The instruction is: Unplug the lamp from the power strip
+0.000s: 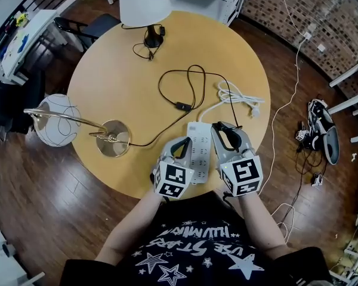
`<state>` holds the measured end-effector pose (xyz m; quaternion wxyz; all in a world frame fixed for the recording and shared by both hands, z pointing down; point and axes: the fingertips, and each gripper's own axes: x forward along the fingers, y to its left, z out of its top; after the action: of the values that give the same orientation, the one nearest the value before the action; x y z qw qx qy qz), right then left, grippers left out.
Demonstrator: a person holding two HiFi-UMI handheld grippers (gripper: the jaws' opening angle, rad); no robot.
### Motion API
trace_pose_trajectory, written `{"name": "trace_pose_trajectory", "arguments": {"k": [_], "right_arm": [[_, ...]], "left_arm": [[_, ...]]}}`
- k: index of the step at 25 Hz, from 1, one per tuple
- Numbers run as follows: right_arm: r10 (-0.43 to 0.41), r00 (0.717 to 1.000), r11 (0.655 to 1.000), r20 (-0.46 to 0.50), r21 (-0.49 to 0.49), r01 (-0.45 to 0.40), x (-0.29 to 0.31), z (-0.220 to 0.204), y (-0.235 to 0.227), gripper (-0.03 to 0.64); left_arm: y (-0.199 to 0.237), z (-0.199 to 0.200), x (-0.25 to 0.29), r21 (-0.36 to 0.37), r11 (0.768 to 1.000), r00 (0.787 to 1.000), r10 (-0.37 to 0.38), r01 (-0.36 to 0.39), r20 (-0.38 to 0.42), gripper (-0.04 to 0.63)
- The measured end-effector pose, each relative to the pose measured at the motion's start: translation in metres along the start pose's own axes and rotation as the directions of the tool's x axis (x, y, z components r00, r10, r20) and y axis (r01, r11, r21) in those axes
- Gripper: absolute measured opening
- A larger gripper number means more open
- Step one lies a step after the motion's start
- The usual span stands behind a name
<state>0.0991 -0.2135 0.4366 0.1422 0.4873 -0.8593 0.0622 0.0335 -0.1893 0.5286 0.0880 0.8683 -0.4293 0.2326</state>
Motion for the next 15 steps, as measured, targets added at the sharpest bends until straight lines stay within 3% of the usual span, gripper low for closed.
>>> {"name": "trace_pose_trajectory", "arguments": {"k": [3,6,11,13,15], "right_arm": [[0.008,0.999,1.0,0.05,0.017,-0.009,-0.005,0.019,0.003,0.072],[0.023,0.995,1.0,0.095,0.016,-0.025,-0.009,0.04,0.008,0.072],[0.034,0.988,0.999,0.151,0.015,-0.037,-0.014,0.064,0.017,0.074],[0.043,0.985,0.999,0.168,0.013,-0.045,-0.016,0.069,0.021,0.072],[0.057,0.981,0.998,0.185,0.006,-0.059,-0.017,0.072,0.025,0.073]], "left_arm": [[0.017,0.04,-0.014,-0.033,0.998,0.994,0.058,-0.055,0.093,0.003],[0.032,0.082,-0.032,-0.065,0.992,0.973,0.121,-0.11,0.197,0.003],[0.053,0.135,-0.065,-0.108,0.975,0.907,0.219,-0.192,0.359,0.003],[0.058,0.149,-0.078,-0.128,0.971,0.876,0.238,-0.203,0.419,0.003],[0.06,0.156,-0.087,-0.15,0.968,0.857,0.25,-0.203,0.45,0.003]]}}
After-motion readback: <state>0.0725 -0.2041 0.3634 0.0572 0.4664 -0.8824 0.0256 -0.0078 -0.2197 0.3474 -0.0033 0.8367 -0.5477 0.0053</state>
